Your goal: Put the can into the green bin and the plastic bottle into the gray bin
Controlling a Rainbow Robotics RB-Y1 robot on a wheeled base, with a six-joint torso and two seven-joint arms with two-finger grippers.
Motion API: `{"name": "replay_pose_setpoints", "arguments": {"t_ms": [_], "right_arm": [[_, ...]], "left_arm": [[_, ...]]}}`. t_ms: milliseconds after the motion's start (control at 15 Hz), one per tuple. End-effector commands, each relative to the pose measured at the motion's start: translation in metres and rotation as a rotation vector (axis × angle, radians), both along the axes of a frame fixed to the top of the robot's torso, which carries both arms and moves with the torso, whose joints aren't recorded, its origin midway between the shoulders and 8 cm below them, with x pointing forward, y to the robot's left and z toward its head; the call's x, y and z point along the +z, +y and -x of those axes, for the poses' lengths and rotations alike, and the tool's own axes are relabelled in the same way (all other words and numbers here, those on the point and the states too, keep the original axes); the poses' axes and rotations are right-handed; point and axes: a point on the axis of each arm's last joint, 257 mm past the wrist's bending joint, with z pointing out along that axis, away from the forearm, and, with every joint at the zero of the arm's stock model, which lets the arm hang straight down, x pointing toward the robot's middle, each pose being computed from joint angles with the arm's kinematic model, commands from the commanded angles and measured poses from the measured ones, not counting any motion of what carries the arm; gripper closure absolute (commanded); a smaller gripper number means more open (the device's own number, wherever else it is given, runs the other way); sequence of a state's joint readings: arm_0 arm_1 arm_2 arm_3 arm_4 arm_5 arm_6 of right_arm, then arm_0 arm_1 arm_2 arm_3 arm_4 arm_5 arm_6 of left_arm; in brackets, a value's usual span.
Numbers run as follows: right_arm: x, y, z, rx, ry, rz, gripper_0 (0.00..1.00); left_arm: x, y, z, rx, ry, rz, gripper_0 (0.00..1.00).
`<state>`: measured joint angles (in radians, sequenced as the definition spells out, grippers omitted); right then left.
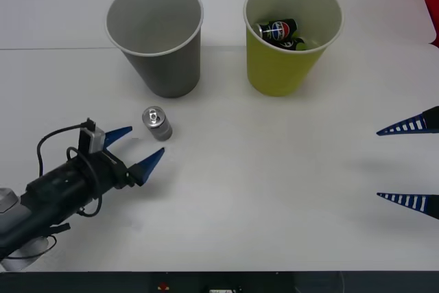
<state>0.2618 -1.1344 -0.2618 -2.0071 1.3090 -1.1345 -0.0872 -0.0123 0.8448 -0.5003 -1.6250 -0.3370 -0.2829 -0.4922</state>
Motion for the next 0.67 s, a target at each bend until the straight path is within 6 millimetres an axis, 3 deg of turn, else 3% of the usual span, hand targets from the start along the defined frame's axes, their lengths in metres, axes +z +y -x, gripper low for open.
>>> {"name": "replay_pose_setpoints", "arguments": {"t_ms": [67,667], "right_arm": [[0.0,0.0,0.0,0.0,0.0,0.0,0.0],[0.0,0.0,0.0,0.0,0.0,0.0,0.0]], "left_arm": [[-0.003,-0.005,-0.019,0.004,-0.02,-0.014,0.0],[-0.012,-0.026,-0.061,0.019,-0.048,-0.026,0.0]]}}
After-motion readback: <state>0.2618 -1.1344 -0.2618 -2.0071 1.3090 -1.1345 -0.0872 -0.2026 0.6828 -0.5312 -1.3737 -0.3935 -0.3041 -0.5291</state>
